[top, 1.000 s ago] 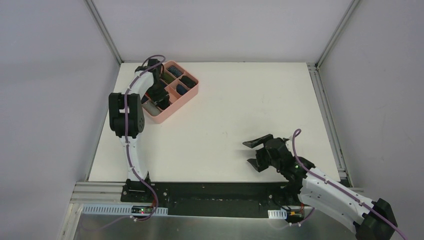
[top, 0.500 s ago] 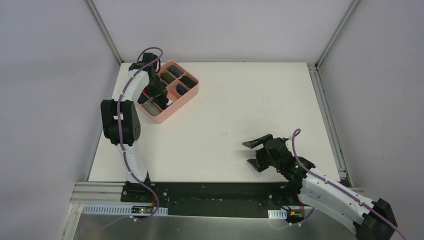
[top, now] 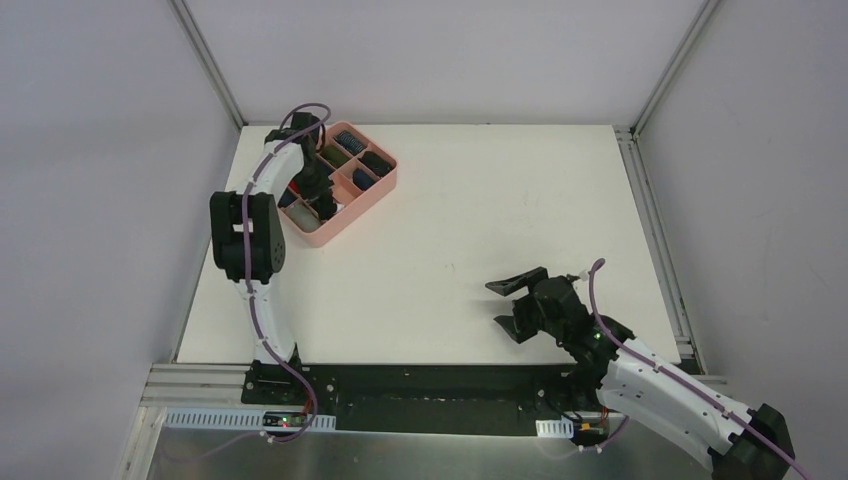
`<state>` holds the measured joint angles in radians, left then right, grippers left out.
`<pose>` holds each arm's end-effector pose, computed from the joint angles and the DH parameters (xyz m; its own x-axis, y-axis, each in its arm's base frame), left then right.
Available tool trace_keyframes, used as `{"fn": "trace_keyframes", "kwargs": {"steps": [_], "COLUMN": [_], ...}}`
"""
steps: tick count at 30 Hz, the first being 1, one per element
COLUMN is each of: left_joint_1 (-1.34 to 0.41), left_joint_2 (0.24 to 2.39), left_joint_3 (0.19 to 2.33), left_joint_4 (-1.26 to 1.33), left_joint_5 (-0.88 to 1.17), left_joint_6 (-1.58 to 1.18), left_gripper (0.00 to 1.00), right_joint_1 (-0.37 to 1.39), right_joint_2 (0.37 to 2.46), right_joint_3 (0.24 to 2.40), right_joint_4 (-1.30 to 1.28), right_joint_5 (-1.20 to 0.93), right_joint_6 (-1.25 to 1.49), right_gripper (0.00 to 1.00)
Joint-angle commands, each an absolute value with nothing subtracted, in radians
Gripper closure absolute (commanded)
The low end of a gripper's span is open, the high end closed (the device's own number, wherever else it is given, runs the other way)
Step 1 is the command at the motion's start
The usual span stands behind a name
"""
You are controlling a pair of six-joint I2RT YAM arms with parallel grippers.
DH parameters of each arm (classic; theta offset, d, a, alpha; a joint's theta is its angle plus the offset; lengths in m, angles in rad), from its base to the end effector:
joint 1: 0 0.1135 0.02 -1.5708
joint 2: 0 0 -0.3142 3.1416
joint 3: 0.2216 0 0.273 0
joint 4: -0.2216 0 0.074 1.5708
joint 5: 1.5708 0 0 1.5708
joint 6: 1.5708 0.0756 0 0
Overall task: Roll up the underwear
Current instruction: Place the underwear in the storage box.
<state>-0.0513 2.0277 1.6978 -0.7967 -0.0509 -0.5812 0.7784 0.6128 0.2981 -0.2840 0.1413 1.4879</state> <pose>0.4938 -0.0215 0.2310 -0.7698 -0.5095 -0.3844 -0.4705 0.8600 -0.1975 0.1198 0.1032 0.1850 -0.6434 0.7512 -0.1475 0.3492 0.4595 0.8167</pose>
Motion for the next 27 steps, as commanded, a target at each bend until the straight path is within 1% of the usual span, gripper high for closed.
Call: {"fn": "trace_keyframes", "kwargs": {"steps": [1, 10, 12, 15, 20, 24, 27], "left_joint_1": [-0.054, -0.054, -0.054, -0.054, -0.055, -0.054, -0.054], "left_joint_2": [2.061, 2.119, 2.123, 2.107, 2.055, 2.023, 2.011], "left_joint_3": [1.698, 1.711, 1.708, 1.693, 1.677, 1.677, 1.68], "left_joint_4": [-0.8, -0.791, -0.791, -0.791, -0.786, -0.786, -0.787], "left_joint_5": [-0.122, -0.167, -0.16, -0.16, -0.174, -0.187, -0.19], "left_joint_6": [-0.605, -0.619, -0.62, -0.624, -0.619, -0.611, -0.606], "left_gripper": [1.0, 1.0, 0.94, 0.81, 0.67, 0.53, 0.52], "right_joint_1": [0.774, 0.773, 0.774, 0.774, 0.773, 0.774, 0.774], "right_joint_2": [0.61, 0.613, 0.61, 0.61, 0.606, 0.606, 0.607], "right_joint_3": [0.305, 0.308, 0.305, 0.304, 0.303, 0.303, 0.303], "right_joint_4": [-0.29, -0.289, -0.291, -0.291, -0.291, -0.291, -0.29], "right_joint_5": [0.144, 0.141, 0.144, 0.141, 0.14, 0.139, 0.139], "right_joint_6": [1.491, 1.49, 1.491, 1.494, 1.494, 1.493, 1.494], "right_gripper": [0.12, 0.12, 0.12, 0.12, 0.12, 0.12, 0.12]}}
